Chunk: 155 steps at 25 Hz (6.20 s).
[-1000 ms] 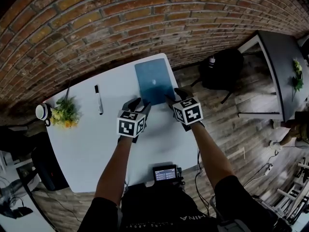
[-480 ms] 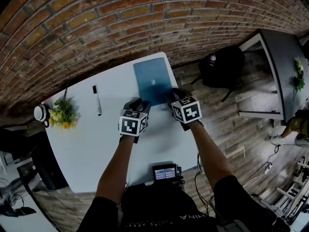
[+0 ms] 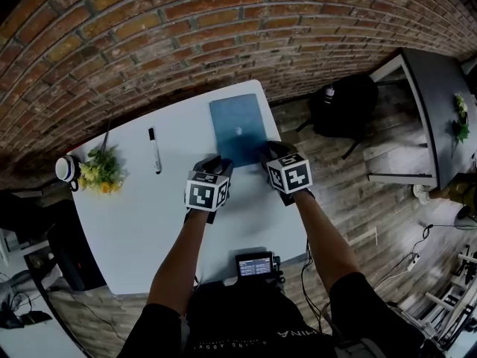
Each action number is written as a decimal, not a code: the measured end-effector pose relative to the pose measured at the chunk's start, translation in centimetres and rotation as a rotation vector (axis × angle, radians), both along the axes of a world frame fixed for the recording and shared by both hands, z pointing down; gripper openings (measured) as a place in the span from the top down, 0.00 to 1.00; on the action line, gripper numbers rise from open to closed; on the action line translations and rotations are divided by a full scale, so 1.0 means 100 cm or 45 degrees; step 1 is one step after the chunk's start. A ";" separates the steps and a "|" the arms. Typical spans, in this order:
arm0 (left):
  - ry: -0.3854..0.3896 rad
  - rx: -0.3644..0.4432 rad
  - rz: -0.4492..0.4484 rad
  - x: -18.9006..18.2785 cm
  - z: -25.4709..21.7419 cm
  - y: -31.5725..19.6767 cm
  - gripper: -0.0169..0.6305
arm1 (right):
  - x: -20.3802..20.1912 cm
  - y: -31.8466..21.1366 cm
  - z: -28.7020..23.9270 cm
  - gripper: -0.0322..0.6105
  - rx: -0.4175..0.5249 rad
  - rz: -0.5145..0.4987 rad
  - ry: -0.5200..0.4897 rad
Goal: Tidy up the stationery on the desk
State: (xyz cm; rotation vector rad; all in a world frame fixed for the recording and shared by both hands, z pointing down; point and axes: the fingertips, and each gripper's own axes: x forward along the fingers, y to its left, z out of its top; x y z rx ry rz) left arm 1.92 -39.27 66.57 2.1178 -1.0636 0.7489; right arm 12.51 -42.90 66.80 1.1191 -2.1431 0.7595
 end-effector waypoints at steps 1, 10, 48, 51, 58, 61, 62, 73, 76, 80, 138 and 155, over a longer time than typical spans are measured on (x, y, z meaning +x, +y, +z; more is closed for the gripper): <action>-0.001 -0.001 0.002 -0.002 0.000 0.004 0.75 | -0.002 0.004 0.000 0.69 -0.003 -0.003 -0.001; 0.005 -0.020 0.009 -0.033 -0.001 0.054 0.76 | -0.033 0.055 0.002 0.70 -0.016 -0.049 -0.004; -0.040 -0.087 -0.111 -0.188 0.001 0.266 0.78 | -0.188 0.261 0.005 0.72 -0.074 -0.265 0.003; -0.034 -0.090 -0.114 -0.187 0.002 0.267 0.78 | -0.188 0.261 0.005 0.72 -0.077 -0.265 -0.001; -0.062 -0.084 -0.099 -0.191 -0.002 0.263 0.78 | -0.189 0.260 0.004 0.70 -0.092 -0.310 0.009; -0.075 -0.053 -0.132 -0.199 -0.009 0.252 0.78 | -0.186 0.256 0.005 0.69 -0.083 -0.303 0.018; -0.069 -0.048 -0.138 -0.200 -0.011 0.247 0.78 | -0.185 0.253 0.004 0.67 -0.080 -0.295 0.013; -0.105 -0.113 -0.142 -0.196 0.003 0.222 0.74 | -0.204 0.220 0.004 0.59 -0.092 -0.247 -0.017; -0.094 -0.122 -0.147 -0.195 0.005 0.222 0.74 | -0.203 0.218 0.007 0.59 -0.092 -0.216 0.001; -0.085 -0.122 -0.148 -0.195 0.005 0.221 0.74 | -0.204 0.217 0.007 0.59 -0.089 -0.176 0.006; 0.418 -0.033 -0.239 -0.214 -0.141 0.155 0.60 | -0.311 0.253 -0.136 0.86 0.243 -0.550 -0.138; 0.388 -0.274 -0.354 -0.229 -0.106 0.163 0.76 | -0.341 0.265 -0.140 0.86 0.279 -0.718 -0.174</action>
